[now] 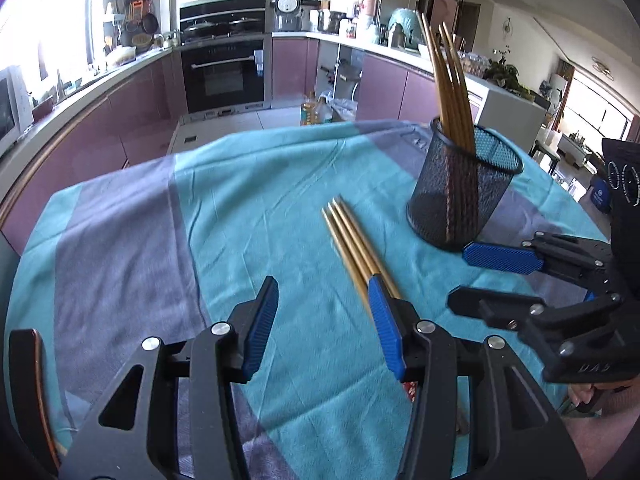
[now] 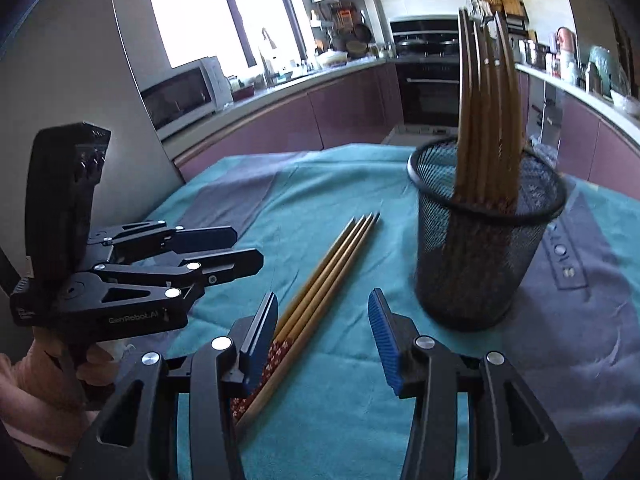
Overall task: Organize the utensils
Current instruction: 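Withdraw both tools from the cup back over the remaining chopsticks, then close the right tool on a chopstick while the left tool grasps another chopstick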
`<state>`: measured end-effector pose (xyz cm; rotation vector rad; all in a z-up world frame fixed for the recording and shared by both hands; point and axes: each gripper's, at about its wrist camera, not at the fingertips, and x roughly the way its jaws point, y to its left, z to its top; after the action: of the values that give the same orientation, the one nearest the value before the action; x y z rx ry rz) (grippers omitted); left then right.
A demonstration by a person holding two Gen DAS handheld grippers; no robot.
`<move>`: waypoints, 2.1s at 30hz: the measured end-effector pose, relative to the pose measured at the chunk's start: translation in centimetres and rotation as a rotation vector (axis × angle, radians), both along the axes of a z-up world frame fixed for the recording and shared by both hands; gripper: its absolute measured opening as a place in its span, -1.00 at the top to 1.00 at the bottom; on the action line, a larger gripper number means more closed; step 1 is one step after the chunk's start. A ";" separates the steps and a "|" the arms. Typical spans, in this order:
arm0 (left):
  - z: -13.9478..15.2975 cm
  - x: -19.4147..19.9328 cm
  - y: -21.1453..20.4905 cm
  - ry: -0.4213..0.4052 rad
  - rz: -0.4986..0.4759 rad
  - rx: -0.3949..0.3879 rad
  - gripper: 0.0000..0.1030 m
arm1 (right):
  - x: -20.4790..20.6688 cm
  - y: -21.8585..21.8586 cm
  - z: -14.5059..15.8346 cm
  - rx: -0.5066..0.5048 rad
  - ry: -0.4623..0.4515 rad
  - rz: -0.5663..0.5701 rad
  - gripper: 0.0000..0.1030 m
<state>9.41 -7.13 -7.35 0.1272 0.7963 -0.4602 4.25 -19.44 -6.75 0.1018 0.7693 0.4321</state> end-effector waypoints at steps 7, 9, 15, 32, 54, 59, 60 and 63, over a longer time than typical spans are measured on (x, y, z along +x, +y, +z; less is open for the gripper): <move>-1.9 0.2 0.1 0.047 -0.004 0.000 0.10 | 0.2 0.8 -1.5 -0.021 0.045 0.003 0.13; -2.3 0.1 0.2 0.053 -0.008 0.002 0.10 | 0.1 1.0 -1.7 -0.031 0.047 0.001 0.13; -2.7 0.2 0.1 0.068 -0.013 0.001 0.10 | 0.3 1.3 -1.9 -0.059 0.051 0.000 0.13; -3.4 0.6 -0.9 0.090 -0.040 0.001 0.07 | 0.7 1.0 -2.3 -0.111 0.083 -0.046 0.14; -4.0 1.4 -2.8 0.108 -0.065 0.041 0.28 | 0.9 0.4 -2.1 -0.073 0.091 -0.037 0.14; -4.1 1.6 -2.4 0.122 -0.059 0.024 0.50 | 1.3 1.1 -2.1 -0.085 0.092 -0.023 0.15; -4.1 1.7 -2.3 0.125 -0.057 0.021 0.51 | 1.3 1.1 -2.1 -0.089 0.096 -0.022 0.16; -4.2 1.6 -2.1 0.129 -0.057 0.018 0.54 | 1.2 1.0 -2.2 -0.105 0.097 -0.026 0.27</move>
<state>10.97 -9.18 -11.57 0.1377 0.9256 -0.5188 5.48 -18.40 -8.91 0.0349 0.8841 0.3630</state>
